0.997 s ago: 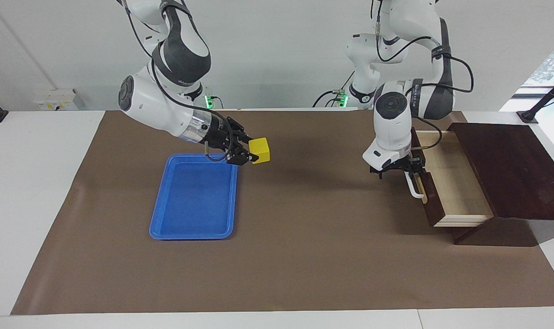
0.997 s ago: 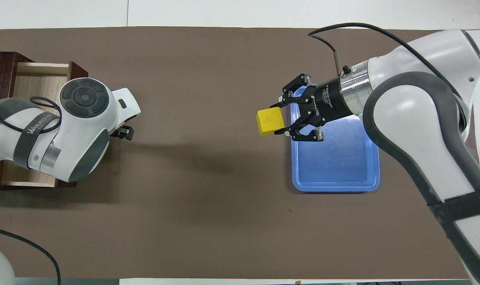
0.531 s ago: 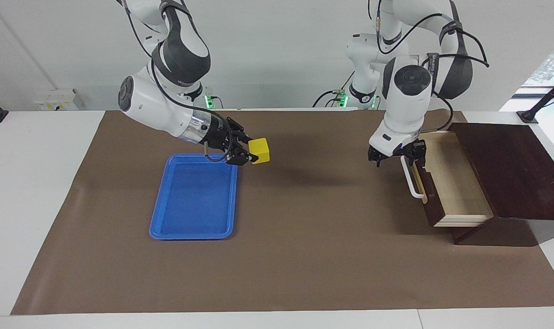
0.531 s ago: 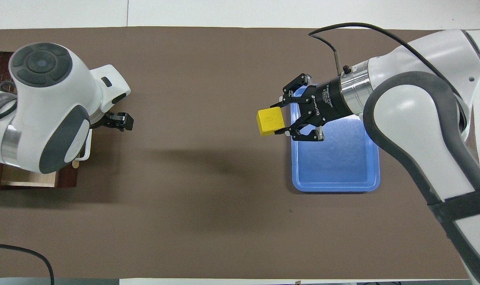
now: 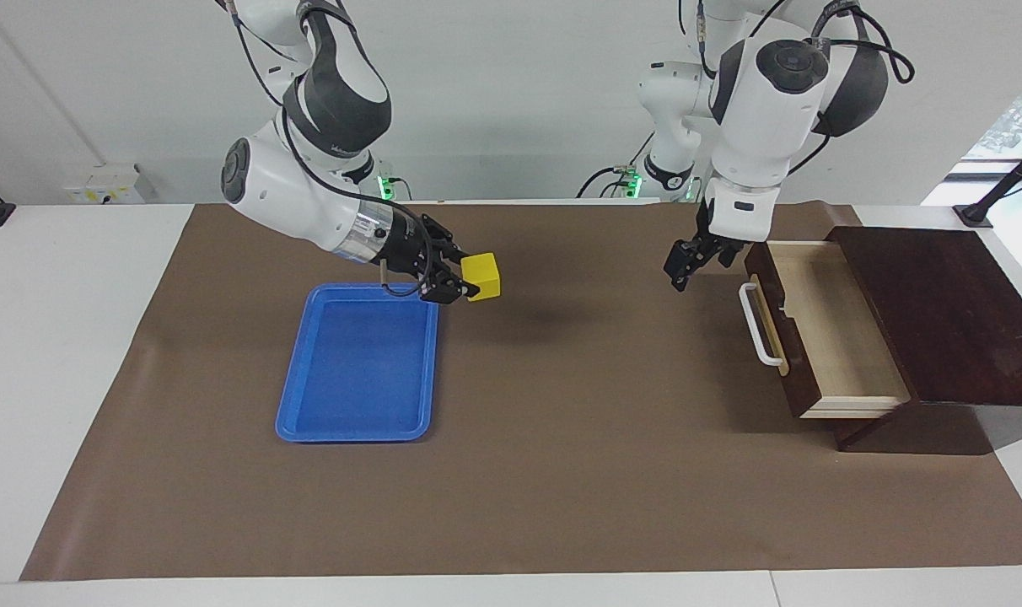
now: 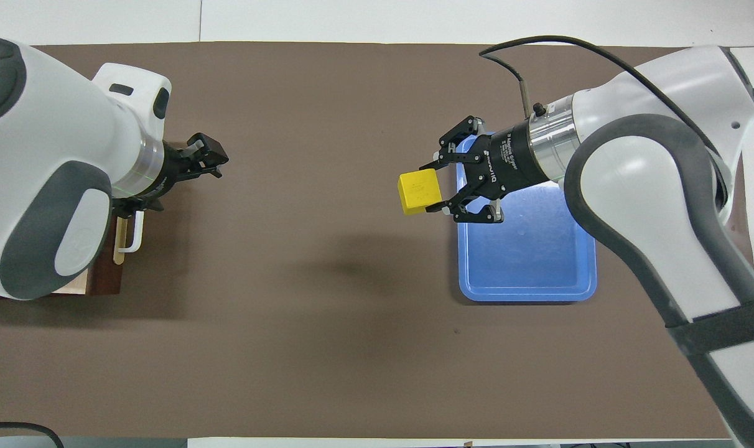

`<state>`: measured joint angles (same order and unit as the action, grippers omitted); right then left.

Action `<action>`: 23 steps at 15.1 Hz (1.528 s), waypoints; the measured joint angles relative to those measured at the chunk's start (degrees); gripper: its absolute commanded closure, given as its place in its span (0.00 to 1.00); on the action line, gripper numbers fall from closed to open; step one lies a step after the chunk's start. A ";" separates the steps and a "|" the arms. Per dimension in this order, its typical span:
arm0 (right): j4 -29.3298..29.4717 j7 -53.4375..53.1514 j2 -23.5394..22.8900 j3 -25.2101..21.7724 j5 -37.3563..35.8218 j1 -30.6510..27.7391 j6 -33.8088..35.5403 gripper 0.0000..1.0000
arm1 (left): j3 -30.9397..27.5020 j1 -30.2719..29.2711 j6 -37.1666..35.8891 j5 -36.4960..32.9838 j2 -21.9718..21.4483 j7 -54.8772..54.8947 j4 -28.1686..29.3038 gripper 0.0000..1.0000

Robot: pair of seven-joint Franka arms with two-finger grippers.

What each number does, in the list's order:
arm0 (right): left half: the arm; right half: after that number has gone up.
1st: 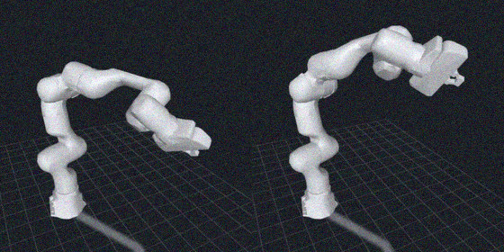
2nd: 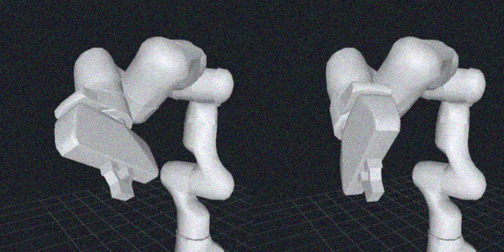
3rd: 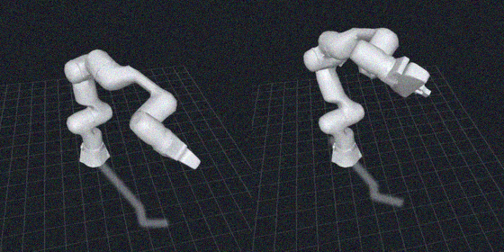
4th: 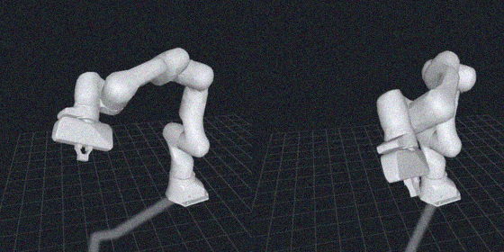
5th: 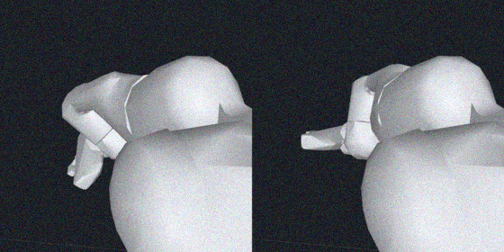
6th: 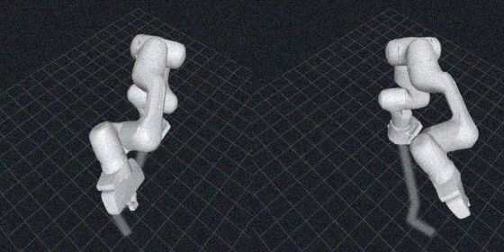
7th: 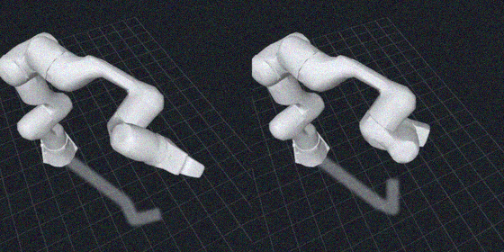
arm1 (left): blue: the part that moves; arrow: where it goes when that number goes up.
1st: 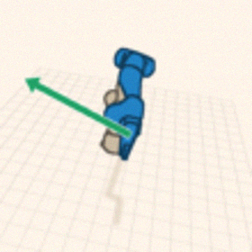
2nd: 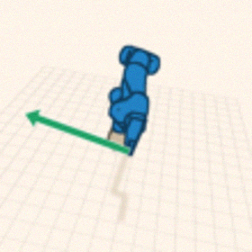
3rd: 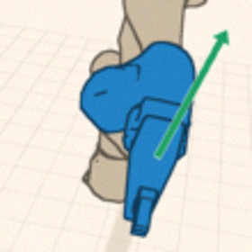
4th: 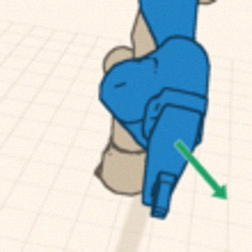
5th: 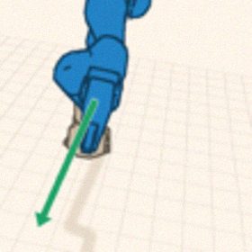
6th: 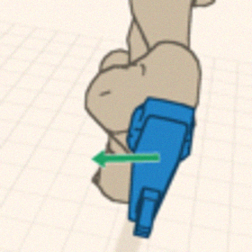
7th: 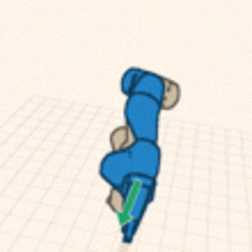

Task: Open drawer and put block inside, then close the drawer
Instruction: 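Lift the yellow block with the right gripper toward the left gripper, then grasp the yellow block with the left gripper from the right gripper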

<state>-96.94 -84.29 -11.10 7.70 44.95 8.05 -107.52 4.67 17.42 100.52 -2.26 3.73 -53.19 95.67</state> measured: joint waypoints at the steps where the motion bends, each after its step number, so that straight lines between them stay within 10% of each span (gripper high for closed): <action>1: 0.13 -1.18 0.00 0.01 0.00 0.95 -1.18 1.00 | 0.12 1.43 0.00 0.18 0.00 -6.34 -0.12 0.00; 8: 0.19 -6.49 -0.15 0.06 0.00 7.59 -6.67 1.00 | 0.27 6.16 -0.02 3.72 0.22 -49.74 -1.73 0.00; 23: 0.19 -10.48 -0.62 0.05 -0.21 13.68 -12.63 1.00 | 0.26 12.21 -8.24 4.10 10.54 -70.94 -14.64 0.00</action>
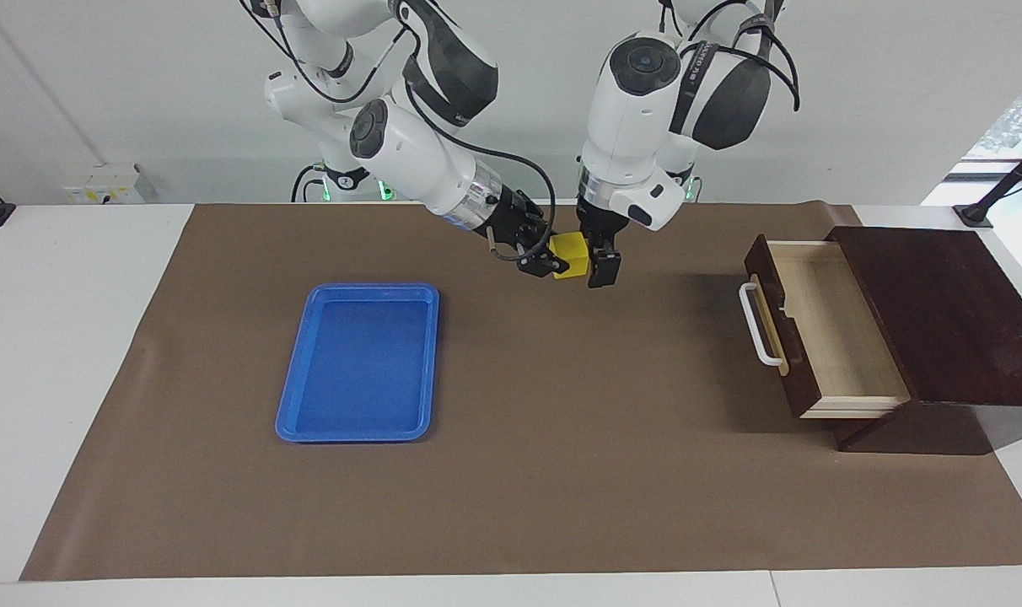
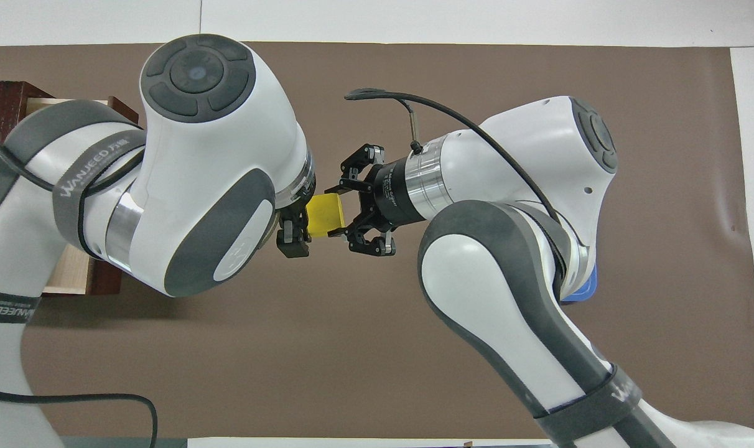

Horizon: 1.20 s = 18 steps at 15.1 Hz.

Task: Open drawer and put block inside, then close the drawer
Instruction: 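Grasp the yellow block with the left gripper from the right gripper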

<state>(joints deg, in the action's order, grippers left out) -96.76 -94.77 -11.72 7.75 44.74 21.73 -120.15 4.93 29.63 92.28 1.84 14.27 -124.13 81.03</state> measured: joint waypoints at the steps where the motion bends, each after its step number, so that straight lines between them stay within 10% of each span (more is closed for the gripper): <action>1: 0.00 -0.01 -0.01 0.00 -0.05 0.05 -0.01 1.00 | 0.02 0.18 0.00 0.00 0.00 -0.47 -0.01 0.00; 5: 0.00 -0.01 -0.04 -0.01 -0.08 0.05 -0.01 1.00 | 0.02 0.89 0.09 0.00 0.00 -1.48 -0.13 0.14; 11: 0.01 -0.07 -0.25 -0.22 -0.34 0.04 -1.17 1.00 | 0.06 1.08 0.20 0.36 -0.06 -1.74 -0.22 1.00; 17: 0.14 -0.51 -0.27 -0.32 -0.40 0.03 -1.18 1.00 | 0.01 1.11 0.50 0.39 -0.05 -1.94 -0.31 1.00; 18: 0.15 -0.51 -0.27 -0.33 -0.40 0.02 -1.18 0.69 | 0.01 1.11 0.54 0.39 -0.05 -1.94 -0.32 1.00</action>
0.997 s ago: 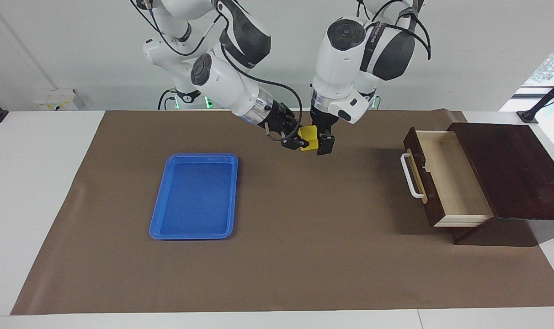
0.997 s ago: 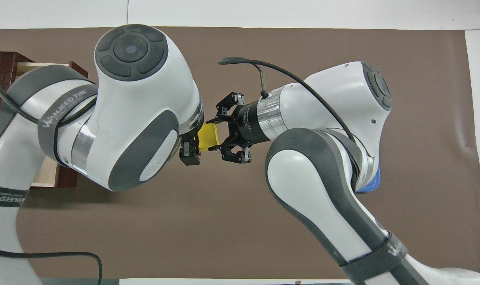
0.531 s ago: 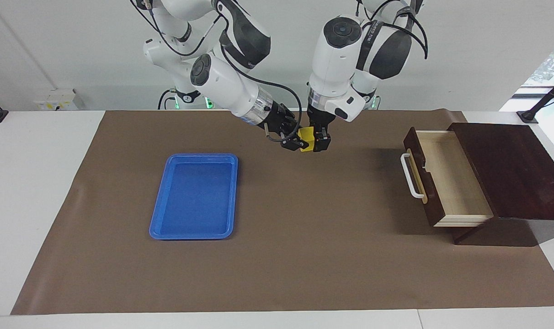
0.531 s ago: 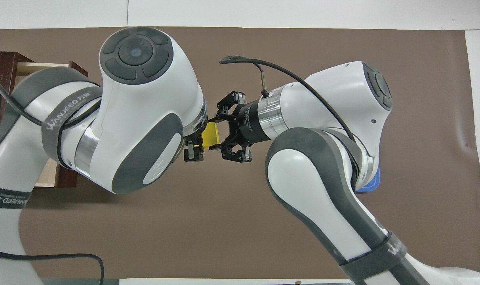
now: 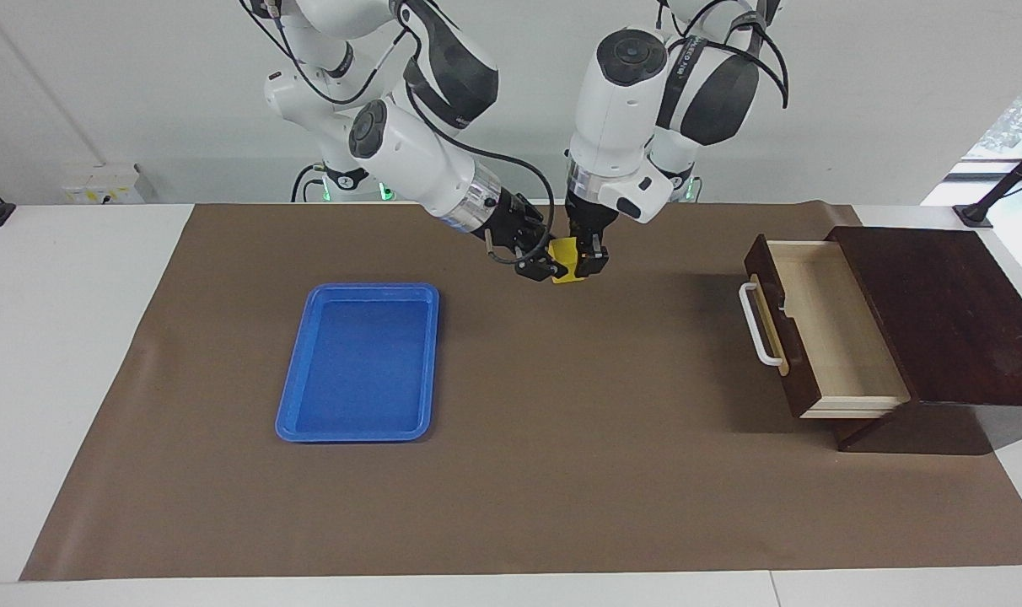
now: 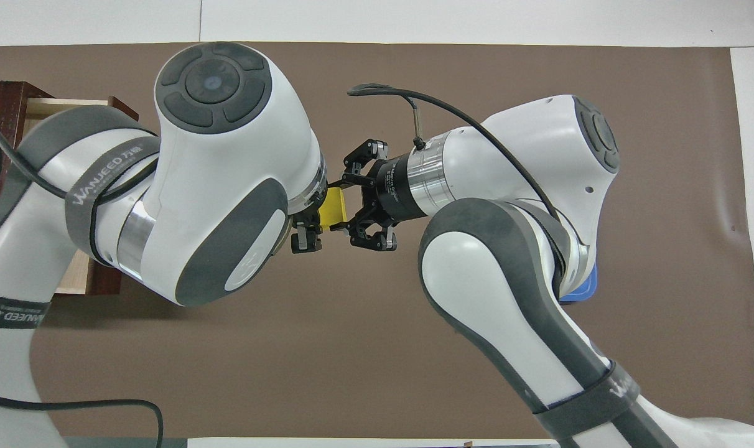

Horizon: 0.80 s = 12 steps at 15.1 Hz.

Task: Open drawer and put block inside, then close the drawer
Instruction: 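Grasp the yellow block with the left gripper from the right gripper, then carry the block into the open drawer with the left gripper while the right gripper retracts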

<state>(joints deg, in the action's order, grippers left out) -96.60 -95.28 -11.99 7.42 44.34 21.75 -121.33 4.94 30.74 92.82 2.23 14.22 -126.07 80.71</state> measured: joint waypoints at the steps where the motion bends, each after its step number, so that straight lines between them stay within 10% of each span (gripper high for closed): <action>1: 0.01 -0.12 0.00 0.00 -0.01 -0.01 0.00 0.01 | 0.00 0.00 0.02 0.00 0.00 0.00 0.00 1.00; 12: 2.41 -6.55 0.01 -0.60 -6.58 -2.76 3.45 0.00 | -0.87 -0.31 0.88 -0.78 0.03 2.39 0.00 1.00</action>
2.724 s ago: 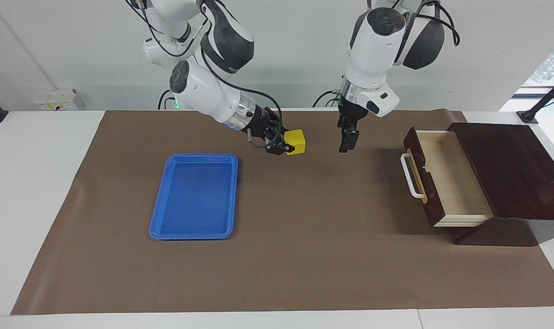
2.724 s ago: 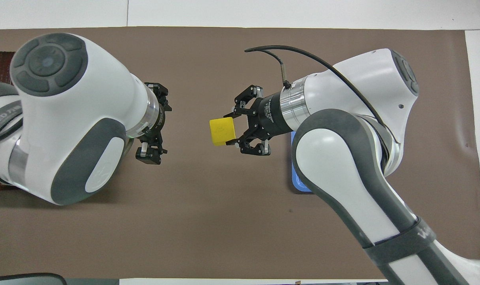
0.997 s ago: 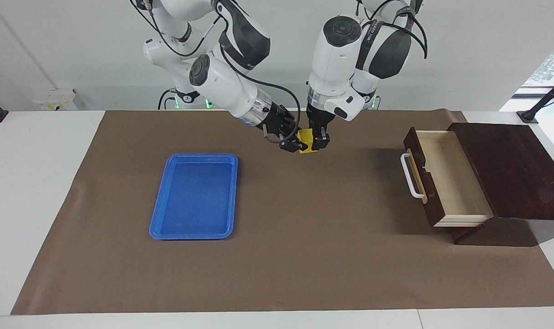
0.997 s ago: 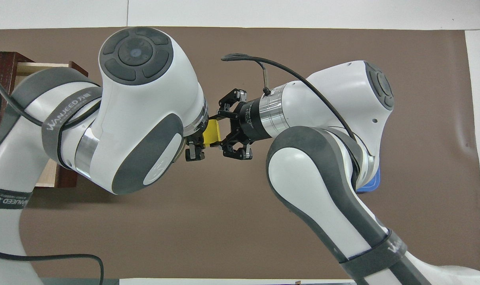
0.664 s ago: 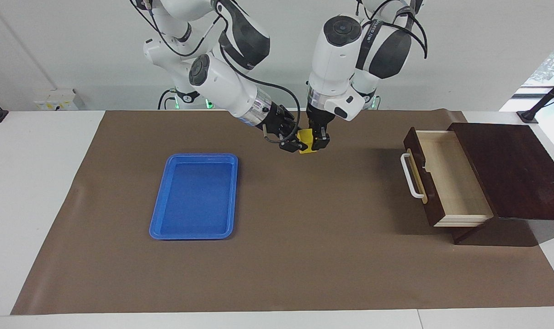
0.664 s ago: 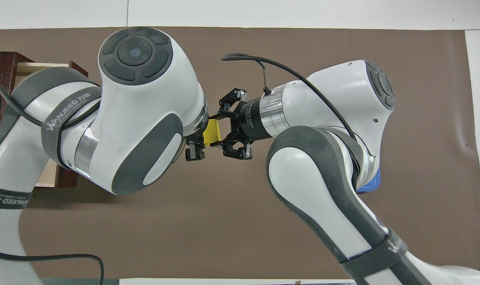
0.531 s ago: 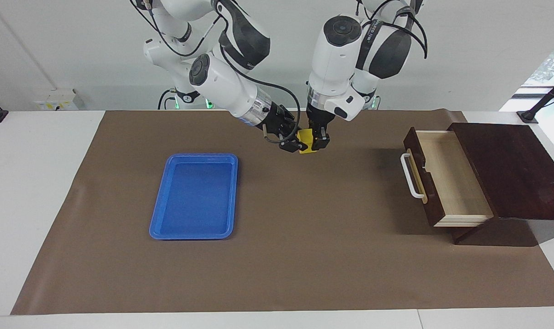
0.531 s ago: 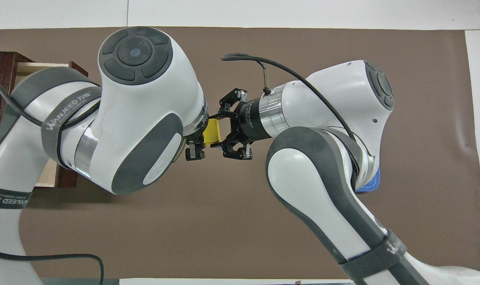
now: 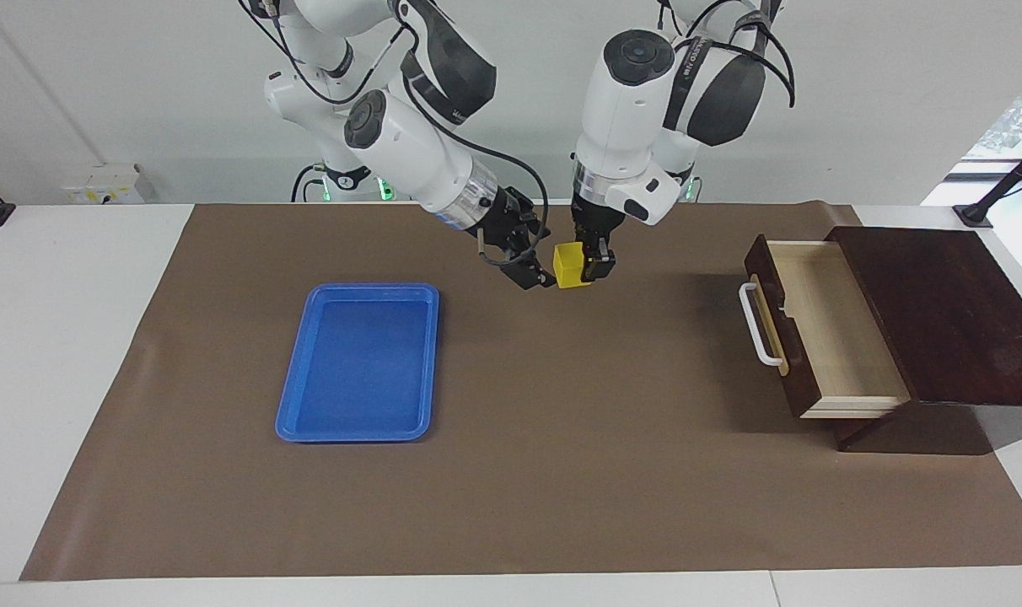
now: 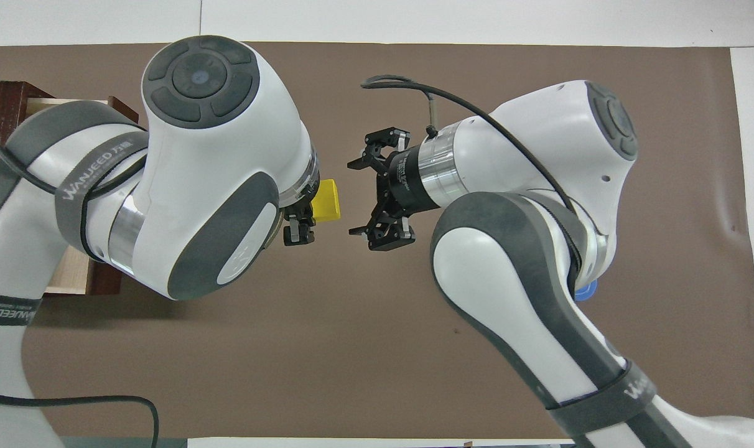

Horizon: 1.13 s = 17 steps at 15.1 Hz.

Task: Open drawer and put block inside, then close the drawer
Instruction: 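Carry the block into the open drawer with the left gripper while the right gripper retracts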

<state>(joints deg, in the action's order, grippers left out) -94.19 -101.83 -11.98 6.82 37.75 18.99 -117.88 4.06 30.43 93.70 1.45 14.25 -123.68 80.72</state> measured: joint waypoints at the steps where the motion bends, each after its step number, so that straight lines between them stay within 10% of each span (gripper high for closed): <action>1: 1.09 0.89 0.01 -0.05 -2.49 -2.18 2.40 0.00 | -0.30 -0.01 -0.06 -0.02 0.00 1.47 0.10 1.00; 9: 7.69 44.31 1.27 -0.62 -15.14 -16.42 27.75 0.00 | -2.72 -12.57 -0.21 -2.39 -0.75 19.00 3.30 1.00; 17: 7.97 82.83 7.17 -0.64 -33.51 -19.17 35.41 0.00 | -2.86 -30.85 -0.17 -2.77 -3.18 42.45 5.60 1.00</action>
<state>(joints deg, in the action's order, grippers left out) -86.22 -19.00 -4.81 6.17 4.25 -0.18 -82.46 1.21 -0.42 93.53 -1.32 11.07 -81.23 86.31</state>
